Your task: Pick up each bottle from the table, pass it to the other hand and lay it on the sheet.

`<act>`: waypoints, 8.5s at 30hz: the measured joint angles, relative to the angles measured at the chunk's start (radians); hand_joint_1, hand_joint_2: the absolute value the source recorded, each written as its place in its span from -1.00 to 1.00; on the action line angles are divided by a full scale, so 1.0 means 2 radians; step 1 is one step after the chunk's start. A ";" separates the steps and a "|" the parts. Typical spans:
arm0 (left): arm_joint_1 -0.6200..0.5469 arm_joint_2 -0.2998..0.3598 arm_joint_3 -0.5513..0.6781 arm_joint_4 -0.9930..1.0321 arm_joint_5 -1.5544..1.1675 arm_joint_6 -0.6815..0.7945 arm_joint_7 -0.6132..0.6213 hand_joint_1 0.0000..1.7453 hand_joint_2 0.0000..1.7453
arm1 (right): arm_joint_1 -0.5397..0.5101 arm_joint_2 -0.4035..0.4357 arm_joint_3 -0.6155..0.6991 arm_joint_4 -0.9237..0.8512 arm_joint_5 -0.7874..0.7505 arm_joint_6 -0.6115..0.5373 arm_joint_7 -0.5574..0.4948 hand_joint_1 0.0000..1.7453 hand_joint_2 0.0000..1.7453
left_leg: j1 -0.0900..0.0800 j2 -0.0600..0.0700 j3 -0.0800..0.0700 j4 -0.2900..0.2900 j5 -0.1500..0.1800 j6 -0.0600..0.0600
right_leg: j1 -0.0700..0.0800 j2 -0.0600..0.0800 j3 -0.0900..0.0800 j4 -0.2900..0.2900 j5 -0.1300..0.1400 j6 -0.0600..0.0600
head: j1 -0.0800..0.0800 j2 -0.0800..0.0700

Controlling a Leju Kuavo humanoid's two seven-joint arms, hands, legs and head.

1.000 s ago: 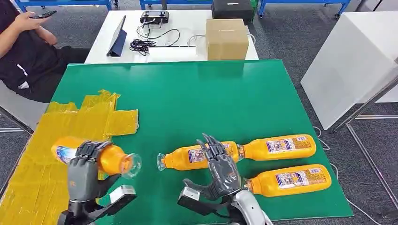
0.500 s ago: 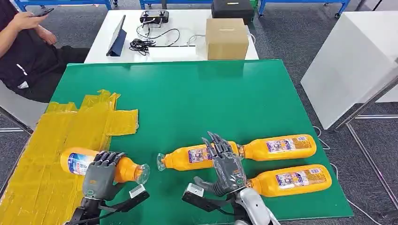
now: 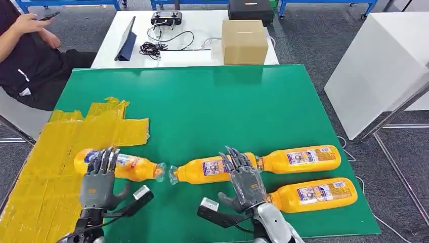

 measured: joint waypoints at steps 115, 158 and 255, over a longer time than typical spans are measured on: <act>0.081 -0.130 -0.005 -0.111 0.843 -0.332 -0.333 -1.00 1.00 | -0.049 0.104 0.016 0.046 -0.212 -0.191 -0.195 1.00 1.00 | 0.000 0.000 0.000 0.000 0.000 0.000 | 0.000 0.000 0.000 0.000 0.000 0.000 | 0.000 0.000; 0.073 -0.113 -0.011 -0.128 0.829 -0.293 -0.311 1.00 1.00 | -0.150 0.169 0.177 0.275 -0.020 -0.202 -0.067 1.00 1.00 | 0.000 0.000 0.000 0.000 0.000 0.000 | 0.000 0.000 -0.001 0.000 0.000 0.000 | 0.000 0.000; 0.138 -0.187 0.210 -0.193 0.658 -0.237 -0.413 -1.00 -1.00 | 0.366 -0.303 -0.162 -0.334 -0.063 -0.111 0.146 -1.00 1.00 | -0.001 0.000 0.003 0.000 -0.003 0.001 | -0.001 0.000 -0.003 -0.001 -0.001 -0.001 | 0.000 0.000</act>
